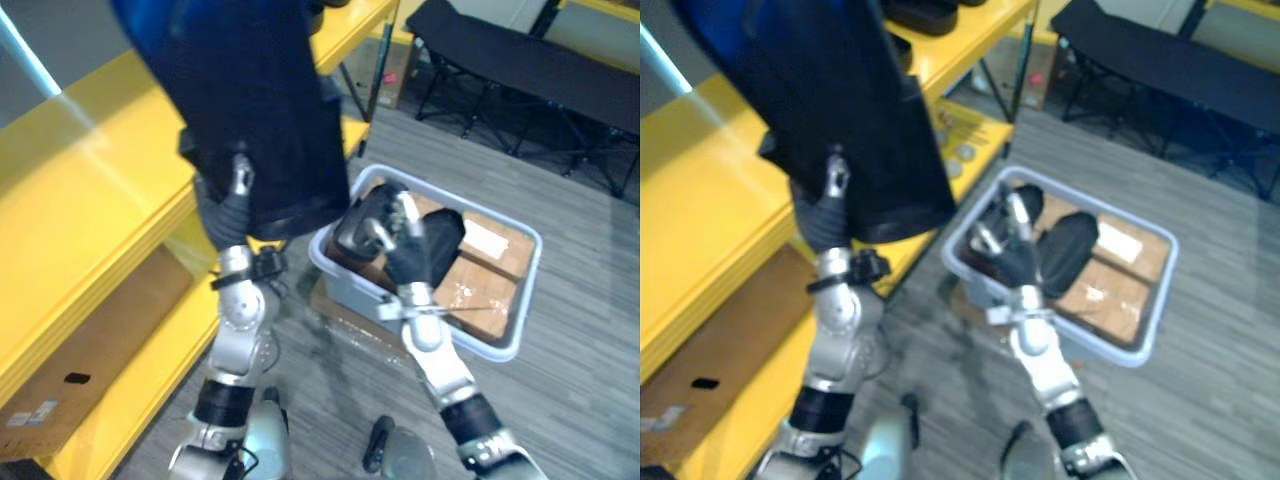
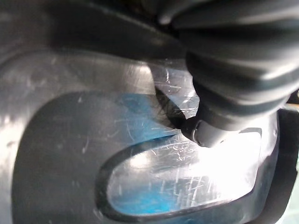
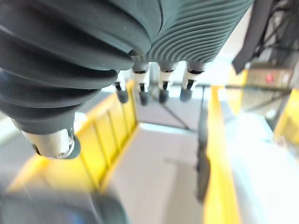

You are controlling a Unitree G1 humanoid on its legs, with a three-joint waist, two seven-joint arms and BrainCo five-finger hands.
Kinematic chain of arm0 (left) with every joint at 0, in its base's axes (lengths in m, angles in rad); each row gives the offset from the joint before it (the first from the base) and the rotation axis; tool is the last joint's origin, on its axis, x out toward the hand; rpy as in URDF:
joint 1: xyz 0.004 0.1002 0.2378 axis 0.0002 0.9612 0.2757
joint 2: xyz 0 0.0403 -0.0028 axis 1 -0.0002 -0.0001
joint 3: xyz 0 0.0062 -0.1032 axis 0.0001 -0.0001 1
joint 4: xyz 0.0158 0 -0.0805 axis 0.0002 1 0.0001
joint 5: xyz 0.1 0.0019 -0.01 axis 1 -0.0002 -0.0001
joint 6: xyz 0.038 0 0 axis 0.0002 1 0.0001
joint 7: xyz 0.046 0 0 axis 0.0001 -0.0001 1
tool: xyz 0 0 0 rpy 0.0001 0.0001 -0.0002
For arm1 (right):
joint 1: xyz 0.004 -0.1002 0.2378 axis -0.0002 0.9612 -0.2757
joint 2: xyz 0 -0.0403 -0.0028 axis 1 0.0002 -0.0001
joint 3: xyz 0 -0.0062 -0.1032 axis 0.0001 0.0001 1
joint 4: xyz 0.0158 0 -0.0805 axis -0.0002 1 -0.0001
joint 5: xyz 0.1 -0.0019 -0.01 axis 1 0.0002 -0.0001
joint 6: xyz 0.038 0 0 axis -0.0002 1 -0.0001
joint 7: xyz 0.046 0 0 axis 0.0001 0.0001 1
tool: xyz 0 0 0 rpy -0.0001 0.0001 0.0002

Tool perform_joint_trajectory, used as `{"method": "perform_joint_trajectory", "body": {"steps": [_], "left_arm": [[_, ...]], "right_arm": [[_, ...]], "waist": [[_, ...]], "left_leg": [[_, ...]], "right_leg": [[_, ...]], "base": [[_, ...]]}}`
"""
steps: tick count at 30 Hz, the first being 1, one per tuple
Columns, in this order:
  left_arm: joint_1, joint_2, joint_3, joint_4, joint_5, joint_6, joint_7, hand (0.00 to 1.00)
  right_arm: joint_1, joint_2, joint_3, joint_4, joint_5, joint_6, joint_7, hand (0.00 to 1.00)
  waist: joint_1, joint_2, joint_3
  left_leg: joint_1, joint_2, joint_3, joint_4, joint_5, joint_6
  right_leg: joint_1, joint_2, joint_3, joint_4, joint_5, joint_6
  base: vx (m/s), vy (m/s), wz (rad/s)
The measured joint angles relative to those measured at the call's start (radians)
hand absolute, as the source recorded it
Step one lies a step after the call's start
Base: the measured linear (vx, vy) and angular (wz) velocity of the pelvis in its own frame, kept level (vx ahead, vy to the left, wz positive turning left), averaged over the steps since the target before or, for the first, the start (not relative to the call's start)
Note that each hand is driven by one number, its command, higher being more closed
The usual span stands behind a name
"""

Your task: Walk over and take plastic housings, then place them on the shelf

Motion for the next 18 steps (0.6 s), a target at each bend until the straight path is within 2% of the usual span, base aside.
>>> {"method": "perform_joint_trajectory", "body": {"steps": [2,4,5,6,7,9,11,13,14,17,18], "left_arm": [[0.045,0.006,0.048,0.002,0.071,0.027,0.04,1.0],[0.101,0.006,0.116,0.038,0.175,0.059,0.098,1.0],[0.112,0.007,0.136,0.044,0.192,0.061,0.111,1.0],[0.128,0.011,0.172,0.054,0.22,0.062,0.126,1.0],[0.15,0.03,0.21,0.069,0.229,0.063,0.153,1.0],[0.187,0.048,0.277,0.074,0.261,0.058,0.18,1.0],[0.205,0.052,0.317,0.075,0.258,0.044,0.189,1.0],[0.237,0.055,0.329,0.076,0.219,-0.014,0.184,1.0],[0.269,0.054,0.327,0.076,0.169,-0.064,0.172,1.0],[0.324,0.032,0.329,0.073,0.091,-0.14,0.147,1.0],[0.333,0.032,0.333,0.071,0.087,-0.145,0.146,1.0]], "right_arm": [[0.042,0.001,-0.085,-0.077,0.104,-0.035,0.056,0.0],[0.12,0.016,-0.21,-0.134,0.313,-0.058,0.187,0.0],[0.139,0.02,-0.242,-0.137,0.367,-0.056,0.226,0.0],[0.169,0.026,-0.288,-0.137,0.44,-0.043,0.282,0.0],[0.211,0.038,-0.342,-0.137,0.511,-0.008,0.348,0.0],[0.287,0.055,-0.403,-0.116,0.568,0.062,0.419,0.0],[0.337,0.066,-0.427,-0.059,0.577,0.095,0.436,0.0],[0.367,0.098,-0.465,0.037,0.574,0.117,0.432,0.0],[0.377,0.115,-0.49,0.103,0.559,0.123,0.419,0.0],[0.395,0.137,-0.552,0.21,0.502,0.124,0.39,0.0],[0.396,0.137,-0.559,0.217,0.489,0.124,0.389,0.0]], "waist": [[0.0,-0.003,0.002],[-0.006,-0.011,-0.003],[-0.012,-0.016,-0.006],[-0.02,-0.022,-0.01],[-0.029,-0.029,-0.013],[-0.04,-0.037,-0.021],[-0.046,-0.043,-0.024],[-0.052,-0.047,-0.031],[-0.051,-0.047,-0.043],[-0.053,-0.036,-0.059],[-0.052,-0.034,-0.06]], "left_leg": [[0.01,0.014,0.012,0.016,-0.015,-0.006],[0.034,0.022,0.028,0.022,-0.035,-0.009],[0.036,0.022,0.028,0.022,-0.039,-0.01],[0.039,0.022,0.029,0.023,-0.044,-0.011],[0.046,0.025,0.035,0.023,-0.053,-0.011],[0.05,0.03,0.049,0.025,-0.067,-0.013],[0.05,0.033,0.056,0.029,-0.076,-0.013],[0.049,0.034,0.063,0.039,-0.088,-0.013],[0.05,0.036,0.076,0.046,-0.094,-0.014],[0.055,0.029,0.083,0.052,-0.105,-0.016],[0.059,0.028,0.083,0.051,-0.106,-0.017]], "right_leg": [[0.012,0.017,0.02,-0.019,0.014,-0.004],[0.048,0.027,0.036,-0.049,0.033,0.006],[0.052,0.028,0.036,-0.054,0.034,0.006],[0.058,0.029,0.036,-0.06,0.034,0.006],[0.065,0.031,0.041,-0.069,0.034,0.006],[0.065,0.036,0.068,-0.08,0.036,0.008],[0.066,0.041,0.085,-0.092,0.043,0.008],[0.067,0.045,0.126,-0.103,0.045,0.009],[0.067,0.045,0.136,-0.113,0.047,0.012],[0.08,0.04,0.144,-0.128,0.05,0.016],[0.085,0.039,0.143,-0.131,0.05,0.016]], "base": [[0.06,0.021,-0.22],[0.12,0.038,-0.17],[0.09,0.032,-0.01],[0.07,0.023,-0.02],[0.08,0.028,-0.13],[0.09,0.031,-0.18],[0.06,0.036,-0.09],[0.06,0.072,-0.11],[0.05,0.063,-0.17],[0.04,0.058,-0.05],[0.02,0.041,0.05]]}}
